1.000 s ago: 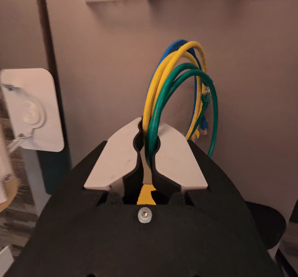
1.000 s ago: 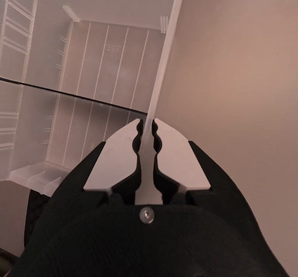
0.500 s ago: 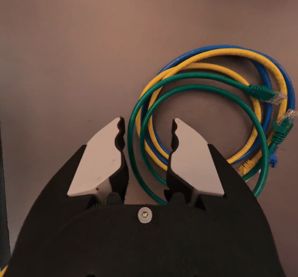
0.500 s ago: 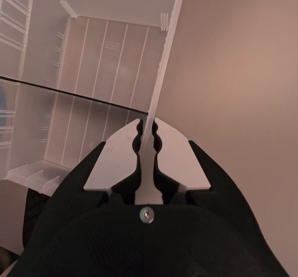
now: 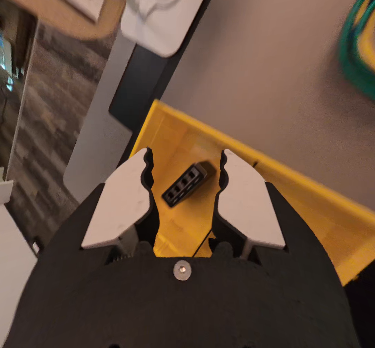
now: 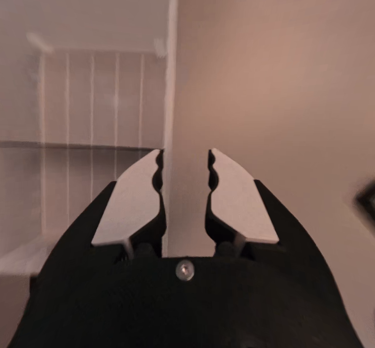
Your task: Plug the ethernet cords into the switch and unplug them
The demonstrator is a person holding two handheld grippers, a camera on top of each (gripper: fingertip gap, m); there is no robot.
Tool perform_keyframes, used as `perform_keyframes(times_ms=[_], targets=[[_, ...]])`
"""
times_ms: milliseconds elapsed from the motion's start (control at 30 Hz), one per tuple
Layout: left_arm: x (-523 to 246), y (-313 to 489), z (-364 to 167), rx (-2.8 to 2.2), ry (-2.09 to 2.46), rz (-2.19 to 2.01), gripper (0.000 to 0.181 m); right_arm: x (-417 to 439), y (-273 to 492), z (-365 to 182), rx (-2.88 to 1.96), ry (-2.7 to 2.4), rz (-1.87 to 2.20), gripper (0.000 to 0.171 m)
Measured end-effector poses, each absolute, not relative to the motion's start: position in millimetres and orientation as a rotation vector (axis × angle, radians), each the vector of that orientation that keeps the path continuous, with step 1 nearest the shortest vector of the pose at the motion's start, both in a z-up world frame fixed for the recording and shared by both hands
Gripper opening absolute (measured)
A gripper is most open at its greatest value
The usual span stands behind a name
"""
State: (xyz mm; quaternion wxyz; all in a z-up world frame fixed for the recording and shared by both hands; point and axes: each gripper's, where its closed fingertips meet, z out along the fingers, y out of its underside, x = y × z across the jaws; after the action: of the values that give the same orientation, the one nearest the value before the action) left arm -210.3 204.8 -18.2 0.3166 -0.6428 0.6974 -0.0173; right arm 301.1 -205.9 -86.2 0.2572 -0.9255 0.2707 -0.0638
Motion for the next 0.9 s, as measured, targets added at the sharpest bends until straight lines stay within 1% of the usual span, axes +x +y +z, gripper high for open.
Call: perform_keyframes(times_ms=[33,100,167,200,267,333,400,433,533,567,633,700,767,800,833,900], targets=[[-226.1,216.1,-23.0,-1.723,1.853,-0.037,0.063,317.5,-211.1,-65.0,-2.389,0.871,-0.303,0.064],[-247.2,230.1,-33.5,-1.790,1.885,-0.052,0.062,348.9,-241.3,-19.1,-2.077,1.175,-0.559,0.055],[-254.7,240.3,-40.1,-1.808,1.896,-0.066,0.059,362.1,-277.5,12.4,-1.850,1.265,-0.684,0.060],[-255.5,244.0,-43.3,-1.822,1.896,-0.079,0.059,368.8,-305.9,18.0,-1.755,1.355,-0.740,0.060],[-253.8,247.3,-50.2,-1.837,1.914,-0.099,0.060,375.5,-368.6,2.7,-1.683,1.583,-0.806,0.058],[-252.2,248.2,-57.1,-1.825,1.958,-0.075,0.060,367.8,-405.5,-31.5,-1.748,1.806,-0.701,0.055],[-250.5,246.4,-63.6,-1.815,2.007,-0.052,0.061,360.5,-405.0,-51.6,-1.810,1.867,-0.530,0.062],[-249.6,245.8,-66.3,-1.806,2.029,-0.037,0.061,360.9,-400.9,-53.8,-1.830,1.850,-0.520,0.062],[-249.0,246.7,-74.1,-1.786,2.086,0.033,0.062,361.7,-385.1,-49.8,-1.941,1.766,-0.592,0.061],[-248.2,246.7,-76.2,-1.784,2.098,0.044,0.062,361.3,-371.7,-45.5,-1.981,1.693,-0.592,0.058],[-246.8,245.7,-81.1,-1.782,2.125,0.063,0.063,356.1,-339.7,-36.4,-2.036,1.561,-0.557,0.059],[-244.6,243.9,-84.0,-1.755,2.158,0.080,0.060,353.8,-317.2,-20.6,-2.070,1.454,-0.638,0.059],[-242.8,243.7,-84.0,-1.739,2.177,0.095,0.060,352.2,-299.4,6.4,-1.996,1.379,-0.747,0.059],[-242.6,244.0,-84.1,-1.738,2.186,0.101,0.061,349.1,-293.5,19.1,-1.946,1.368,-0.786,0.062],[-242.3,244.6,-84.0,-1.735,2.193,0.108,0.062,346.9,-296.0,31.6,-1.896,1.386,-0.874,0.071],[-242.4,243.2,-84.7,-1.735,2.213,0.109,0.059,341.6,-294.4,54.4,-1.826,1.357,-1.013,0.064]])
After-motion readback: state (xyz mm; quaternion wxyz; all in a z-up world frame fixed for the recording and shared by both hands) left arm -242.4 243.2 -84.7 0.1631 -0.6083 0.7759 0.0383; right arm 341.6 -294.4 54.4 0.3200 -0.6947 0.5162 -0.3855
